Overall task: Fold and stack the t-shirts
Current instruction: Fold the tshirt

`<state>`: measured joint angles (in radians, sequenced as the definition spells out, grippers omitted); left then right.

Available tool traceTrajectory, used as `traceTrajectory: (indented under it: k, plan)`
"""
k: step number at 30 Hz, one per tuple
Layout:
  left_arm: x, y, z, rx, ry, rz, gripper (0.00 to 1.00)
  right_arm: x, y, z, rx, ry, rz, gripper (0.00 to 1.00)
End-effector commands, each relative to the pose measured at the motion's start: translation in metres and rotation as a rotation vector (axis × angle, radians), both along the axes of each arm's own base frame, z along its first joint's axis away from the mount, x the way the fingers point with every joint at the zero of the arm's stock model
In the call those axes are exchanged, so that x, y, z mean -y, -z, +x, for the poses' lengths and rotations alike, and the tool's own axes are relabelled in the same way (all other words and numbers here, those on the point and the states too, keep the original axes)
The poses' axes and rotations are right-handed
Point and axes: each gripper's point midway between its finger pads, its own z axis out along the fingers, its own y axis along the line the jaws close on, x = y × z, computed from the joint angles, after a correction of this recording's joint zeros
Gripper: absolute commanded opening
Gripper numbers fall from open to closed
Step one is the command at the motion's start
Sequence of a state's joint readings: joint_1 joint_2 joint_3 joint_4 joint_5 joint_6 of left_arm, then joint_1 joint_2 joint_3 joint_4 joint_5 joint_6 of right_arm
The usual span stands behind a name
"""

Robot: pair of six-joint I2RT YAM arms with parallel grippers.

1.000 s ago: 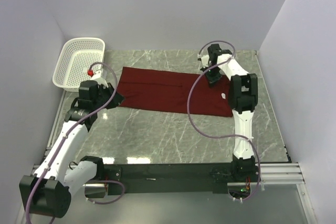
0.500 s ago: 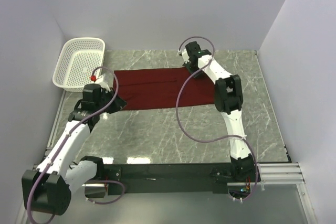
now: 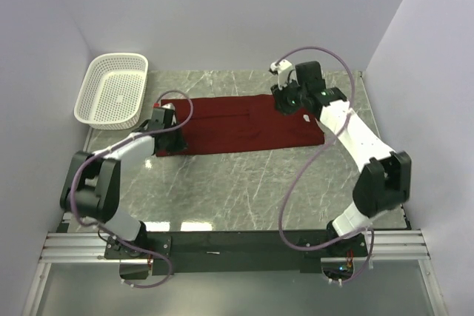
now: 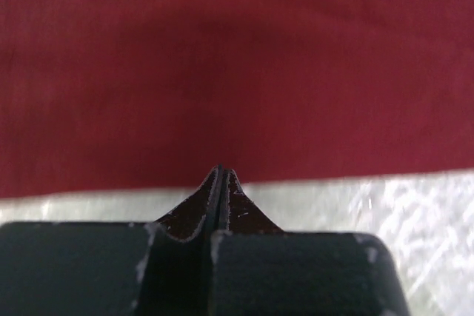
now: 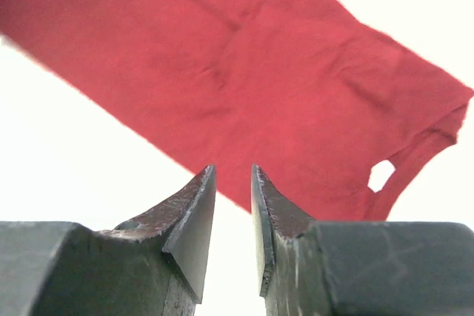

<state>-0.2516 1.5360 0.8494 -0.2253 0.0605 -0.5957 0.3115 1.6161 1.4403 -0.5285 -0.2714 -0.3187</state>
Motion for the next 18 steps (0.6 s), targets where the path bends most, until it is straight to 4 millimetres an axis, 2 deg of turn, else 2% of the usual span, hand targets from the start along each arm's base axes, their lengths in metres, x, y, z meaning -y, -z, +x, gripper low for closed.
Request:
traceTrajectory:
  k: [1,3,8,12,15,17,18]
  plan:
    - [0.008,-0.005,0.033,0.066,-0.024,0.019,0.01,-0.008,-0.004,-0.032,-0.011,-0.073,0.077,0.34]
    - [0.008,0.0,0.034,0.06,-0.027,0.046,0.0,-0.005,0.003,-0.046,-0.031,-0.082,0.079,0.33]
    - [0.009,0.021,0.017,0.013,-0.021,0.077,0.01,0.003,-0.005,-0.068,-0.01,-0.078,0.108,0.34]
    - [0.008,0.036,-0.006,-0.032,-0.02,0.083,0.0,0.007,-0.009,-0.081,-0.013,-0.081,0.14,0.34]
    - [0.015,0.04,-0.025,-0.049,-0.006,0.076,0.0,0.014,-0.012,-0.087,-0.005,-0.07,0.151,0.34]
    - [0.028,0.032,-0.036,-0.034,0.022,0.059,0.0,0.019,-0.015,-0.089,0.005,-0.058,0.164,0.34]
    - [0.032,0.035,-0.046,-0.048,0.021,0.054,0.01,0.021,-0.013,-0.091,-0.002,-0.053,0.169,0.34]
